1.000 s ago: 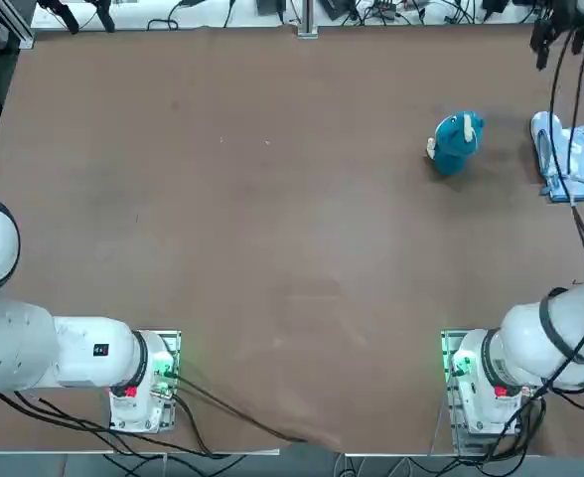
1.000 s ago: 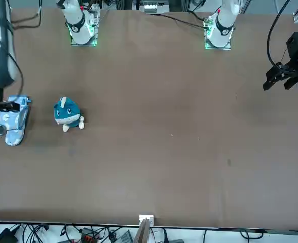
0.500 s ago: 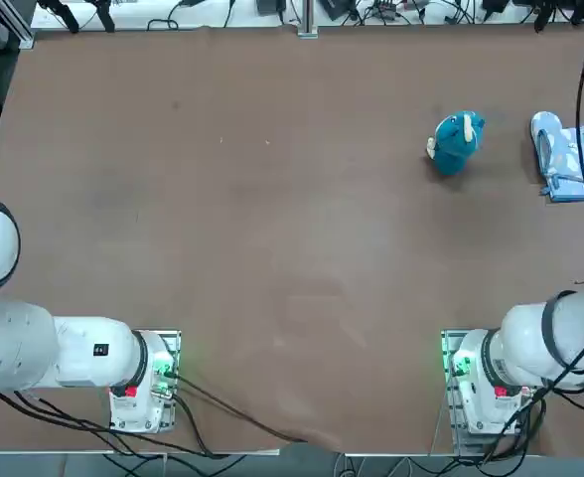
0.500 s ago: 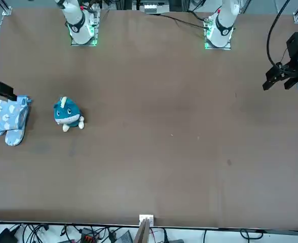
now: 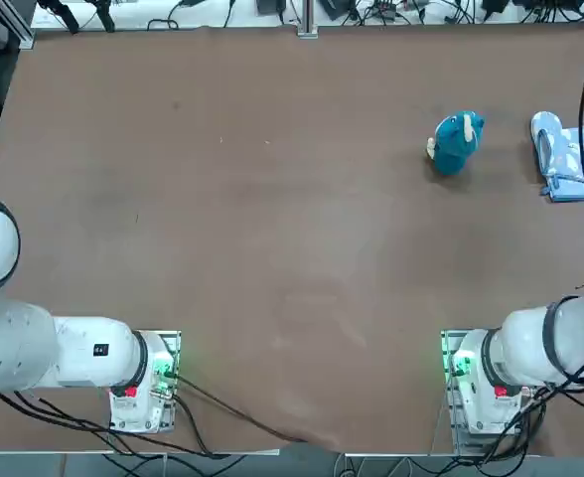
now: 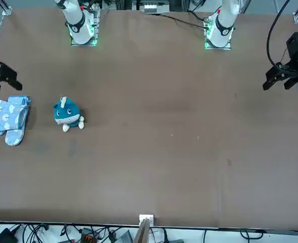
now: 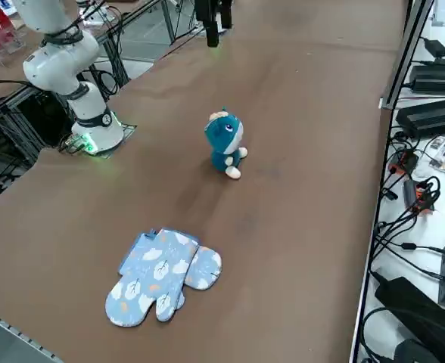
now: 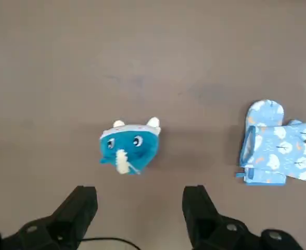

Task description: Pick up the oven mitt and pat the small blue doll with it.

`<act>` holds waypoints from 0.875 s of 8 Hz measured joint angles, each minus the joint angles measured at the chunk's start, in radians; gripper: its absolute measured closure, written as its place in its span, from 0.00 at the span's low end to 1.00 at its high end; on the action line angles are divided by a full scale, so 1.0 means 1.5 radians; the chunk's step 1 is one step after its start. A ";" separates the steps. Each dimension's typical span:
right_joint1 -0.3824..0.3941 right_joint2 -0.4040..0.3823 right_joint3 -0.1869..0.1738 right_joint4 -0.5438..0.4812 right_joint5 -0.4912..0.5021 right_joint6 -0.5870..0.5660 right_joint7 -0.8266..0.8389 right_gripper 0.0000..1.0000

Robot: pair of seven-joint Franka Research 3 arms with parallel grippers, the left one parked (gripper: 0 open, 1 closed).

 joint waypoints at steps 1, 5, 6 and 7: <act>0.049 -0.018 -0.029 -0.022 0.004 0.000 0.010 0.00; 0.136 -0.078 -0.105 -0.110 0.029 0.032 0.012 0.00; 0.141 -0.084 -0.115 -0.117 0.029 0.038 0.002 0.00; 0.149 -0.085 -0.129 -0.119 0.030 0.040 -0.007 0.00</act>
